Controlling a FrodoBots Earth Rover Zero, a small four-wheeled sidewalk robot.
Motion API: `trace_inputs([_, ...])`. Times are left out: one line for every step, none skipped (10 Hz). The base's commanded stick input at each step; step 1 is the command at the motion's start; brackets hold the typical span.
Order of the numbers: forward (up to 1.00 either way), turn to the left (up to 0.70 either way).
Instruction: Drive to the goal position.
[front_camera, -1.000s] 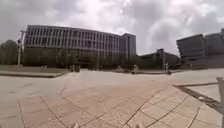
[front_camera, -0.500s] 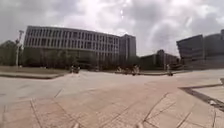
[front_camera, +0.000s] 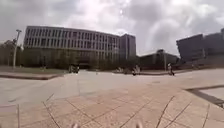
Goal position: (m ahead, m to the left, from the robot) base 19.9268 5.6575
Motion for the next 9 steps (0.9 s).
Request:
trace_inputs([0.6, 0.01])
trace_inputs([0.6, 0.03])
trace_inputs([0.6, 0.03])
trace_inputs([0.6, 0.04])
trace_inputs([0.6, 0.05])
trace_inputs([0.6, 0.08])
trace_inputs([0.6, 0.1])
trace_inputs([0.6, 0.11])
trace_inputs([0.6, 0.11])
